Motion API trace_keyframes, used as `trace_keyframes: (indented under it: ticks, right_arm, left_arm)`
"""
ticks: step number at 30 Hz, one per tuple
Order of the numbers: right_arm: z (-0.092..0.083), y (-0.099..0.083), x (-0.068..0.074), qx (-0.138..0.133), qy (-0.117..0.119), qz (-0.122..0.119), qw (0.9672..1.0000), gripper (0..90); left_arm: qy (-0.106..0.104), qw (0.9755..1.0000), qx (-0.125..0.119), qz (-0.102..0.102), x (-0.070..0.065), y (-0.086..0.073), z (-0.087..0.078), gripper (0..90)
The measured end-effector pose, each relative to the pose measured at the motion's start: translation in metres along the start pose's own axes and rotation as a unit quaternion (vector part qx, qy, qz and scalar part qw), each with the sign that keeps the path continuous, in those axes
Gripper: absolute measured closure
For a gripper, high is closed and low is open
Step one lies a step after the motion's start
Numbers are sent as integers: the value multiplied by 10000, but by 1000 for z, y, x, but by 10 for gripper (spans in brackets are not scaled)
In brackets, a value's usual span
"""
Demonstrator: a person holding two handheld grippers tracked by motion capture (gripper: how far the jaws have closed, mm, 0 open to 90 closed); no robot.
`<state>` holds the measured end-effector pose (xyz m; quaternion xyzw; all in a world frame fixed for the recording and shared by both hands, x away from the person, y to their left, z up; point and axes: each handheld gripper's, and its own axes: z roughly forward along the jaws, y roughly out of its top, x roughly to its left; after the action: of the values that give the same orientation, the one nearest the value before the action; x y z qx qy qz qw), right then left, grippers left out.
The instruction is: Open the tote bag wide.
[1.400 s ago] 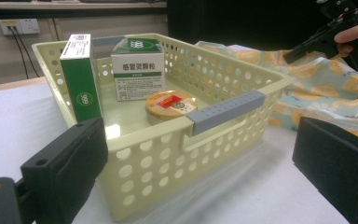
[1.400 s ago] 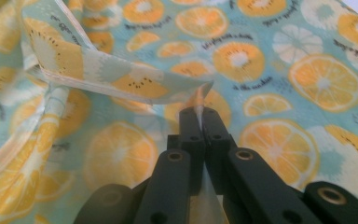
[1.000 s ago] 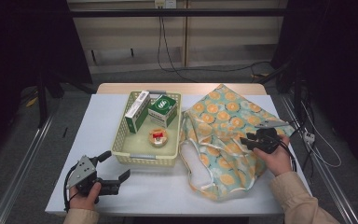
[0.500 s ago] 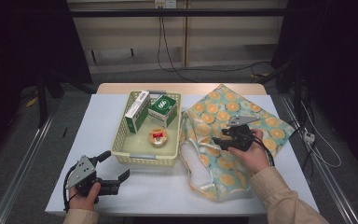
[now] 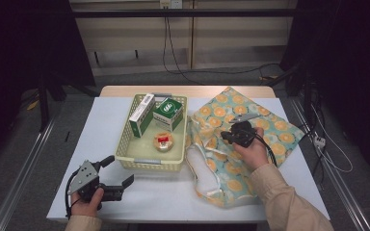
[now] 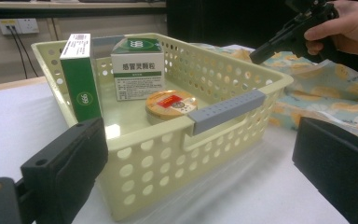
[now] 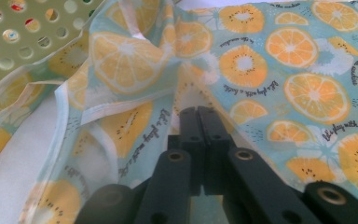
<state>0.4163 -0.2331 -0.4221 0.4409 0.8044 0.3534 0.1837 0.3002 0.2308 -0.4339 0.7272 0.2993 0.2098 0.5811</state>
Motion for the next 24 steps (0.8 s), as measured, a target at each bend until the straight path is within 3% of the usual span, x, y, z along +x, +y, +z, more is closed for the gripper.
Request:
trace_keyframes:
  ticks: [6,8,10,12,14,15,18,19,21,24]
  right_arm:
    - [-1,0,-5,-109,74,-10,9999,900]
    - [-5,1,-6,-75,-117,-44,9999,900]
    - [-7,1,-10,-105,-34,56,9999,900]
    - [-12,1,-12,-72,-210,-5,9998,900]
    - [-16,1,-15,-130,-156,34,9998,900]
    - [-18,0,-16,-132,-241,36,9996,900]
    - [-24,-2,-19,-314,34,242,9992,900]
    - [-25,-3,-16,-325,157,197,9992,896]
    - [-28,-5,-6,-396,215,86,9989,782]
    - [-29,-8,14,-436,438,-130,9980,709]
  left_arm:
    - [2,10000,-5,-6,0,0,0,28]
    - [-3,10000,-4,-4,0,0,0,28]
    - [2,10000,-1,4,0,0,0,28]
    - [-1,10000,-10,1,-1,0,0,28]
    - [13,10000,-19,-31,-1,0,0,28]
    - [8,10000,-6,-13,0,0,0,28]
    - [9,10000,-29,-19,-1,1,0,28]
    - [13,10000,-18,-1,-1,1,0,28]
    - [19,10000,-33,-20,-1,1,0,28]
    - [17,10000,-27,-30,-1,0,0,28]
